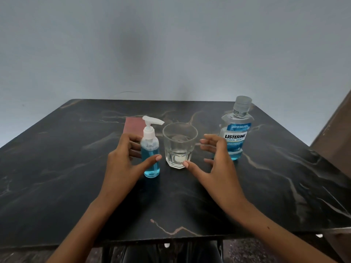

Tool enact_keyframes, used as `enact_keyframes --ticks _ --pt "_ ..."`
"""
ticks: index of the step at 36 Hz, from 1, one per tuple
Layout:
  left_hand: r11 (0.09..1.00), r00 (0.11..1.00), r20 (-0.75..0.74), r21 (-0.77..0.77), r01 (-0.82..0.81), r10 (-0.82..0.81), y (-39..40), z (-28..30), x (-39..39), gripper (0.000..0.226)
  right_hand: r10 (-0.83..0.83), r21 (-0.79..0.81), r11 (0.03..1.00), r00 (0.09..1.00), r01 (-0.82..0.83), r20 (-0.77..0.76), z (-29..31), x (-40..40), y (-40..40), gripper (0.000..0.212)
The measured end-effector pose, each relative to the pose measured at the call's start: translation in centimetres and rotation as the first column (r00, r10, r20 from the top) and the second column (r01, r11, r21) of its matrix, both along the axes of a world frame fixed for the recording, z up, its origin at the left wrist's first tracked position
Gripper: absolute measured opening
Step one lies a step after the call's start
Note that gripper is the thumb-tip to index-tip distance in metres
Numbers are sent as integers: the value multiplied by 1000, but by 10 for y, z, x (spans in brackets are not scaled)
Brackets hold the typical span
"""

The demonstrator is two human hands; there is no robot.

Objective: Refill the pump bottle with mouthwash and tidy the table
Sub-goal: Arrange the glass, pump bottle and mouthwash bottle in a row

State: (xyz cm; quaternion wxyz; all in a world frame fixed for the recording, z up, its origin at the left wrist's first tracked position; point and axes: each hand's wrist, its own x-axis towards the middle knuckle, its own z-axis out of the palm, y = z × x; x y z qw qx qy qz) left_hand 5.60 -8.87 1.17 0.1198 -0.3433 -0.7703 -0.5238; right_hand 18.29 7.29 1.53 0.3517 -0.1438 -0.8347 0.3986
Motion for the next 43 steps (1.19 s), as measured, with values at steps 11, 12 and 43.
enact_keyframes --ticks 11,12,43 --pt "999 999 -30 35 -20 21 37 -3 54 43 98 -12 995 990 -100 -105 15 12 -14 43" --pt "999 999 -40 35 -22 24 40 -3 57 42 81 -3 997 991 -81 -108 16 12 -14 45" --pt "965 938 252 -52 257 -236 56 -2 -20 90 196 -22 981 980 -195 35 21 28 51 47"
